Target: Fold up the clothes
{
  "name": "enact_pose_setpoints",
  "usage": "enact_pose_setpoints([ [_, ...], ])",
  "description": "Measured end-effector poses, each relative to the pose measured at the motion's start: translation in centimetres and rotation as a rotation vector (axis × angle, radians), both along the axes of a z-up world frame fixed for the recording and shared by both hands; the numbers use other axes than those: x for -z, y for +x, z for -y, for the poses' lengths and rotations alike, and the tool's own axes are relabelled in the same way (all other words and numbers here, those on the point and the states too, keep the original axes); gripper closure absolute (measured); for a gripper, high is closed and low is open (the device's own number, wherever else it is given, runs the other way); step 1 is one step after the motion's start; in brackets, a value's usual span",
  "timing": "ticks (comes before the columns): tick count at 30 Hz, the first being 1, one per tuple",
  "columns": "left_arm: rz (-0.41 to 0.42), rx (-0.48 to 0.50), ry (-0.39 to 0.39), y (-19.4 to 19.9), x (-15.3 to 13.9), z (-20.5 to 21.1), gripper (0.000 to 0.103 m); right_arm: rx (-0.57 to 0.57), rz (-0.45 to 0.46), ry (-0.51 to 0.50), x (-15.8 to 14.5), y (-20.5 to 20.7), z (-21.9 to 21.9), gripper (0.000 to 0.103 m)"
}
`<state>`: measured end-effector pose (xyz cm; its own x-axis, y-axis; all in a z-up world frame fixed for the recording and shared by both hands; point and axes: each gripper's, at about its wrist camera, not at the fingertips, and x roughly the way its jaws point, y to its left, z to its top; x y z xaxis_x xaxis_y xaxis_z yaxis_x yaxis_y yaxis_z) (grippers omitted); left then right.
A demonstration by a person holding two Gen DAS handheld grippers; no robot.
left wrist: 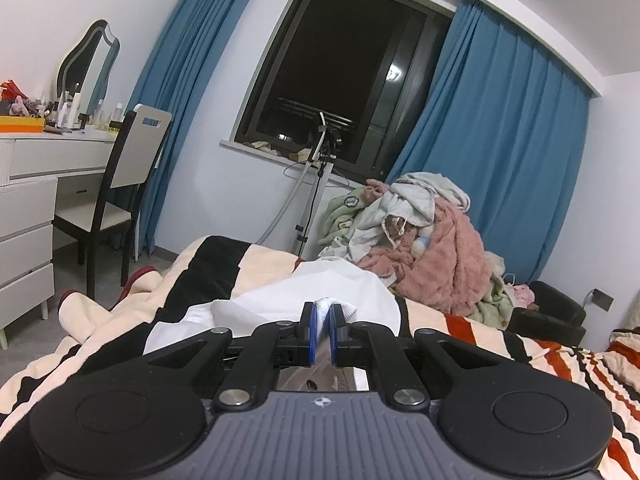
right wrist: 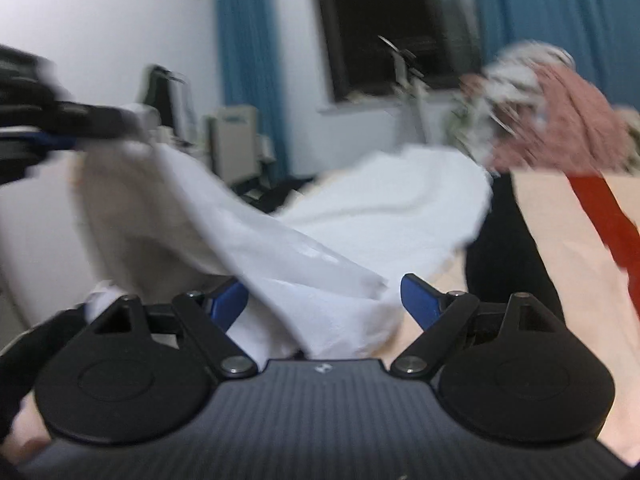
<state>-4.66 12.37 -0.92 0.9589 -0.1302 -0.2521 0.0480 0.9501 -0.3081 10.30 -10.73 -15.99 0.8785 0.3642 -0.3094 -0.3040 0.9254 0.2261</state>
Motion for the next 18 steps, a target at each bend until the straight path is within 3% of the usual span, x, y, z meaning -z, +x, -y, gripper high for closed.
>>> enact_pose_setpoints([
  [2, -0.018, 0.003, 0.005, 0.1, 0.2, 0.1, 0.096, 0.141, -0.076, 0.126, 0.7, 1.6, 2.7, 0.019],
  [4, -0.053, 0.001, 0.023, 0.5, 0.6, 0.4, 0.096, 0.259, -0.149, 0.271, 1.5, 3.0, 5.7, 0.025],
  [6, -0.095, 0.012, 0.034, 1.1, 1.2, 0.7, 0.096, 0.268, -0.202, 0.408, 2.4, 4.2, 8.1, 0.049],
  [7, -0.116, 0.017, 0.04, 1.4, 1.5, 0.8, 0.096, 0.237, -0.205, 0.429, 2.5, 4.5, 8.3, 0.058],
  [9, -0.139, 0.01, 0.066, 1.9, 1.9, 1.2, 0.096, 0.183, -0.185, 0.411, 2.0, 4.8, 7.9, 0.091],
  [15, -0.218, -0.015, 0.121, 3.5, 3.2, 1.5, 0.093, 0.107, -0.033, 0.336, -1.9, 2.7, 6.1, 0.095],
  [18, -0.348, 0.003, 0.17, 5.1, 4.5, 2.1, 0.088, 0.084, 0.041, 0.315, -4.0, 1.4, 5.9, 0.095],
])
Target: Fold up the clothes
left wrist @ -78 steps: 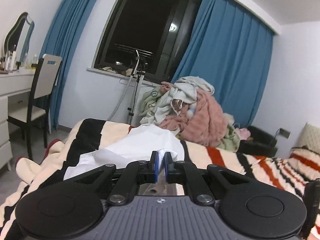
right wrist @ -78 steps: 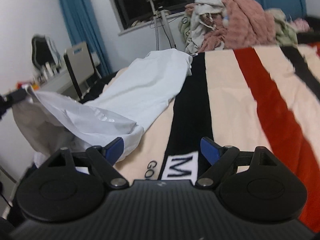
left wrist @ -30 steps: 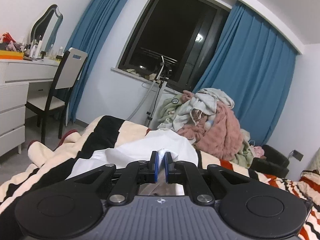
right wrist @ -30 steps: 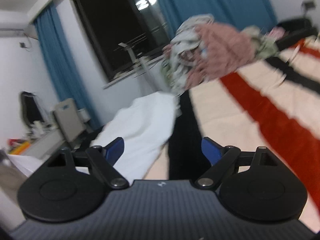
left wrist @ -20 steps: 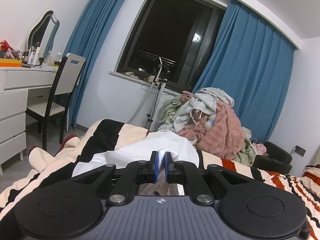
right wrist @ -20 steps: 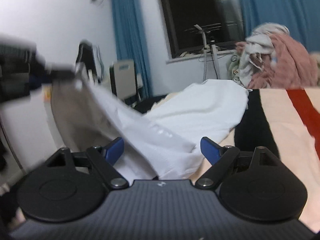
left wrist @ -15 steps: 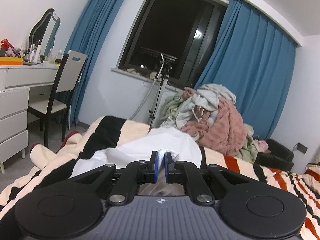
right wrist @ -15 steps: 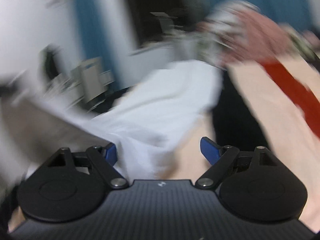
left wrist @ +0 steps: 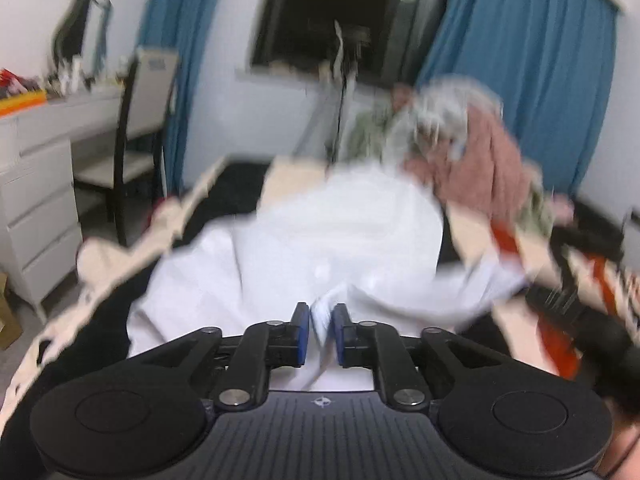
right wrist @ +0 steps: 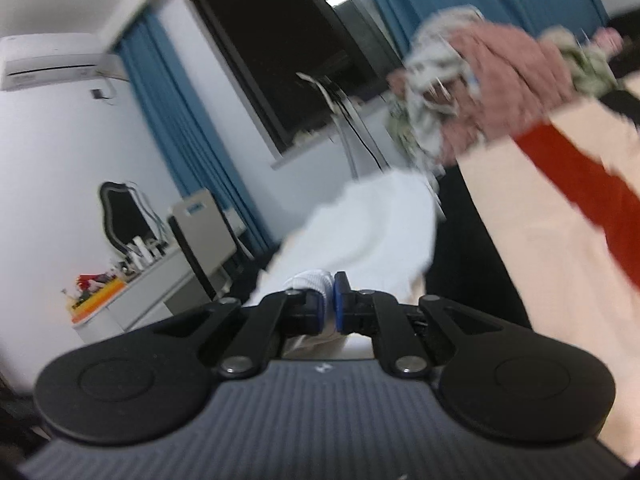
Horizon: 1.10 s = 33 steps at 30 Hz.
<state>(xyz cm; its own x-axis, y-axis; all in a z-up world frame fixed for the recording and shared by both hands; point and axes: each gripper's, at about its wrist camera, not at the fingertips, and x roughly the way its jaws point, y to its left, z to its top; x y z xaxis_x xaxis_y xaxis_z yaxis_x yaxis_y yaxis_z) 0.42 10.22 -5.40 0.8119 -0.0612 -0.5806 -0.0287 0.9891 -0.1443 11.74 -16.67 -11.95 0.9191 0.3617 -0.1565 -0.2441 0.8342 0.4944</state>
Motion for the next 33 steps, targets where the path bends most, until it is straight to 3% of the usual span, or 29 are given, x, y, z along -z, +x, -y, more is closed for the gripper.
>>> enact_pose_setpoints([
  [2, -0.042, 0.004, 0.045, 0.6, 0.6, 0.4, 0.075, -0.009, 0.032, -0.015, -1.0, -0.6, -0.1, 0.095],
  [3, -0.061, 0.006, 0.068, 0.9, 0.9, 0.6, 0.063, -0.014, 0.043, -0.023, -1.4, -0.7, -0.2, 0.095],
  [5, -0.059, 0.026, 0.103, 0.8, 1.1, 1.2, 0.058, -0.023, 0.053, -0.034, -1.9, -1.1, -0.3, 0.095],
  [7, -0.045, 0.048, 0.136, 0.8, 1.3, 1.9, 0.04, -0.028, 0.06, -0.04, -2.2, -1.6, -0.4, 0.095],
  [10, -0.015, 0.061, 0.196, 1.0, 1.7, 3.1, 0.036, -0.032, 0.068, -0.029, -2.6, -2.0, -0.2, 0.095],
  [16, 0.026, -0.174, 0.367, 3.3, 3.1, 3.5, 0.035, 0.003, 0.097, 0.011, -3.0, -3.0, 0.5, 0.095],
  [17, 0.025, -0.216, 0.364, 3.4, 2.9, 3.1, 0.035, 0.03, 0.102, 0.009, -3.1, -3.1, 0.6, 0.095],
  [21, 0.078, -0.324, 0.148, 1.5, 1.0, -0.4, 0.031, 0.151, 0.081, 0.005, -3.0, -3.2, 1.8, 0.094],
  [23, 0.13, -0.341, 0.091, 0.1, -0.1, -1.3, 0.024, 0.215, 0.063, -0.004, -2.8, -3.2, 2.3, 0.094],
  [26, 0.203, -0.29, 0.095, -1.4, -1.3, -1.1, 0.019, 0.297, 0.067, -0.024, -2.9, -3.9, 3.1, 0.094],
  [29, 0.259, -0.216, 0.159, -2.1, -1.9, 0.6, 0.017, 0.373, 0.109, -0.054, -3.6, -5.3, 3.7, 0.092],
  [31, 0.283, -0.171, 0.178, -2.4, -2.0, 1.5, 0.017, 0.43, 0.137, -0.073, -4.2, -6.3, 4.2, 0.086],
  [33, 0.299, -0.144, 0.172, -2.6, -2.0, 1.9, 0.017, 0.477, 0.154, -0.094, -4.5, -7.1, 4.8, 0.071],
])
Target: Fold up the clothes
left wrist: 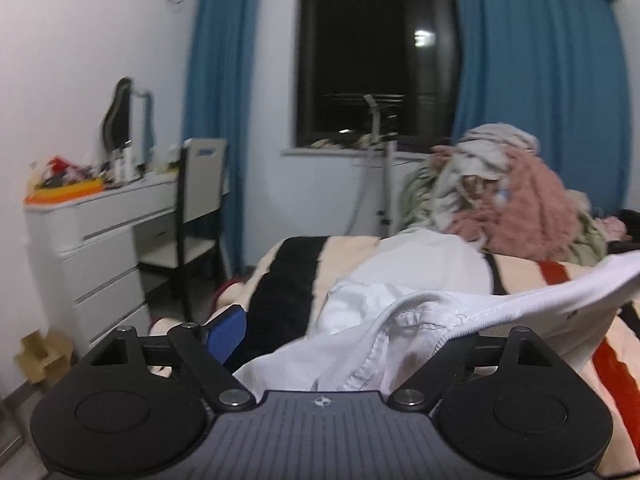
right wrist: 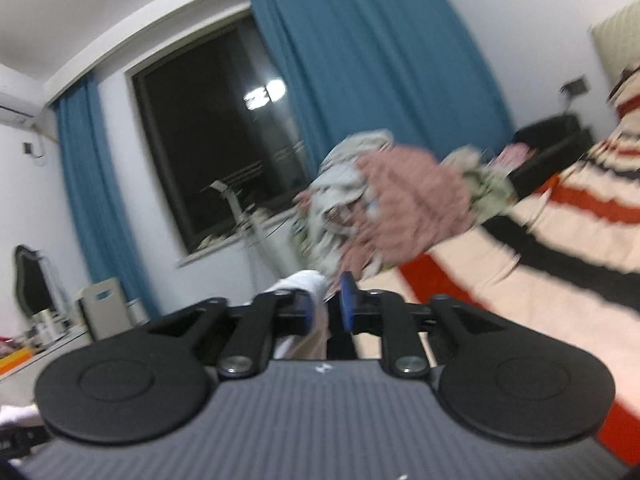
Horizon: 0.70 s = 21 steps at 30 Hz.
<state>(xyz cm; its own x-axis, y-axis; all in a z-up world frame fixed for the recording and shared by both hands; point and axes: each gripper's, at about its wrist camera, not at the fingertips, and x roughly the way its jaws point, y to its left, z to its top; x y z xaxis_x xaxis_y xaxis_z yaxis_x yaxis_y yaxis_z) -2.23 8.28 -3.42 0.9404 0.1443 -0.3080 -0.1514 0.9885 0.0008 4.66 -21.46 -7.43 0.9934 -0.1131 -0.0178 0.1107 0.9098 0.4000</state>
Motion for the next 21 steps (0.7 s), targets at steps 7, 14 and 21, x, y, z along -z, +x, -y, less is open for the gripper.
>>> enact_pose_setpoints([
  [7, 0.012, 0.001, -0.053, 0.2, 0.6, -0.3, 0.016, 0.033, -0.089, -0.116, 1.4, -0.6, 0.7, 0.05],
  [14, 0.013, 0.0, -0.057, 0.5, 0.5, -1.2, 0.016, 0.044, -0.178, -0.149, 3.4, -1.7, 0.7, 0.048],
  [21, 0.116, -0.005, -0.128, -2.8, -1.9, -2.3, 0.016, 0.04, -0.145, -0.127, 0.6, -4.5, 1.0, 0.034],
])
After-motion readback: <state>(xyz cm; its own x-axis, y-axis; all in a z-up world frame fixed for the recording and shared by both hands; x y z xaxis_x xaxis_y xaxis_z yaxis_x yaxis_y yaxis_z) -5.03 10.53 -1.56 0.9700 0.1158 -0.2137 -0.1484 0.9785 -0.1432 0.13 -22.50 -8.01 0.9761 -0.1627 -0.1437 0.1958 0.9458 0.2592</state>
